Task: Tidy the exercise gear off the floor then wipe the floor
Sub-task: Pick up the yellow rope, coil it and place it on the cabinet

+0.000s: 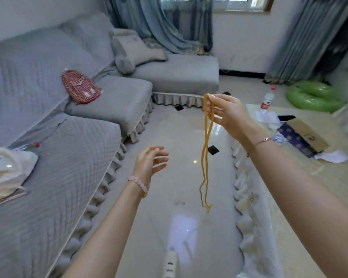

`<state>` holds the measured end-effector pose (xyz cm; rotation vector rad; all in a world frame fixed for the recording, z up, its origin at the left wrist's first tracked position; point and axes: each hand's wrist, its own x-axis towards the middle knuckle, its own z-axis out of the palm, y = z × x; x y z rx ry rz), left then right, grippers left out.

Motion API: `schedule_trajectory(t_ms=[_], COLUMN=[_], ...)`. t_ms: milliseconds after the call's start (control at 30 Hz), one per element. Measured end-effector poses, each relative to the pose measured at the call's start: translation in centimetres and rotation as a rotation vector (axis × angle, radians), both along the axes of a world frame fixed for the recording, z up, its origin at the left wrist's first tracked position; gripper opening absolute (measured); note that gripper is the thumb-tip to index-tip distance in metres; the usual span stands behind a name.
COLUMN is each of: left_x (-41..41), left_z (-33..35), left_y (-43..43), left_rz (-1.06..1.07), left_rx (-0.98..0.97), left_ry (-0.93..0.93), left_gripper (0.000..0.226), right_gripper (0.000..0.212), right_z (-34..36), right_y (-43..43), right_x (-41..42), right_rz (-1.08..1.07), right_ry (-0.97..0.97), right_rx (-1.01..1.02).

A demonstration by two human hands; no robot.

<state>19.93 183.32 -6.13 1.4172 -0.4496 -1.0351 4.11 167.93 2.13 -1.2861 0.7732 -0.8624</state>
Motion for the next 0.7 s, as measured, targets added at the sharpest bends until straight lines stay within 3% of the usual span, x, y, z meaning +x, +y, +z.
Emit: schedule_trajectory(t_ms=[333, 700], left_x=[6.2, 9.8], left_z=[-0.1, -1.7], left_y=[-15.9, -33.4], left_rz=[-0.162, -0.213], left_rx=[-0.011, 0.019], left_ry=[-0.013, -0.025], left_gripper=[0.021, 0.022], right_gripper=[0.014, 0.018], right_z=[2.7, 1.7], right_y=[-14.4, -31.0], right_x=[2.9, 7.7], right_rz=[-0.236, -0.212], right_ry=[-0.037, -0.066], right_rx=[-0.022, -0.001])
